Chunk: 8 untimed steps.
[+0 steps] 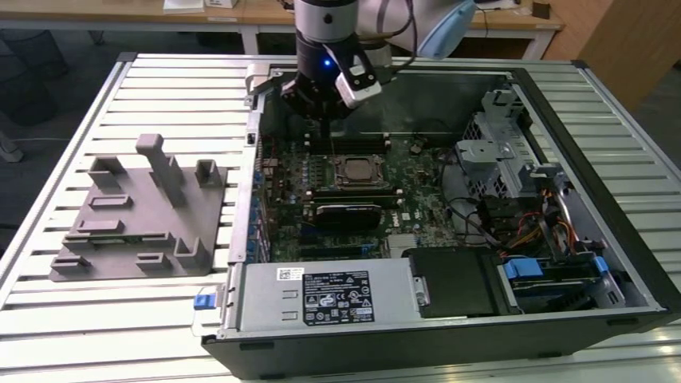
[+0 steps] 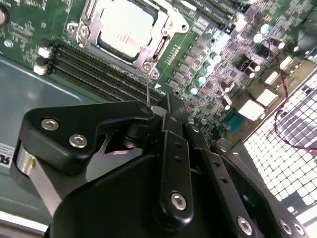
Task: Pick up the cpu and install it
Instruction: 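Install the first cpu locking lever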
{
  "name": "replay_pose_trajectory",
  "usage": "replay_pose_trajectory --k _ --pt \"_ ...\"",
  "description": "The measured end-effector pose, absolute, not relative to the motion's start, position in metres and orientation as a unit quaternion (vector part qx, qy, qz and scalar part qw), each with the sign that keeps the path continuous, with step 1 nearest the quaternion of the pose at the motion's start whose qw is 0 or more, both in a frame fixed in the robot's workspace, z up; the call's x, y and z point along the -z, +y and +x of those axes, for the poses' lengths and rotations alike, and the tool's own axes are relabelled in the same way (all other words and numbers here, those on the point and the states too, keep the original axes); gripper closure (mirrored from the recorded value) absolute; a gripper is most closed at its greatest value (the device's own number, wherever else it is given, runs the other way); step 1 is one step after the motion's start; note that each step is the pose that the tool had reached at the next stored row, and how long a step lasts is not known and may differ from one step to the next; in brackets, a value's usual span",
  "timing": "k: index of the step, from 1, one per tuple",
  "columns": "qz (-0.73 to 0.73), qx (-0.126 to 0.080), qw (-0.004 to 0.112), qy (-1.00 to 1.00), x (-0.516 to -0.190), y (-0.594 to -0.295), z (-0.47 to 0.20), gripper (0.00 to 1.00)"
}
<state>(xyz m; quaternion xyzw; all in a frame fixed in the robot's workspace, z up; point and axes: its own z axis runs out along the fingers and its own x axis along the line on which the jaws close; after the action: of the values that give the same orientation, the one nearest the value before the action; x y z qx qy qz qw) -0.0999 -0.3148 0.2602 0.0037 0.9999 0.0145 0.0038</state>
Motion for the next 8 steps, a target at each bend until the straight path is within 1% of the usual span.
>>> replay_pose_trajectory --k 8 --pt "-0.001 -0.015 0.004 1.0 -0.2571 -0.3064 -0.1 0.89"
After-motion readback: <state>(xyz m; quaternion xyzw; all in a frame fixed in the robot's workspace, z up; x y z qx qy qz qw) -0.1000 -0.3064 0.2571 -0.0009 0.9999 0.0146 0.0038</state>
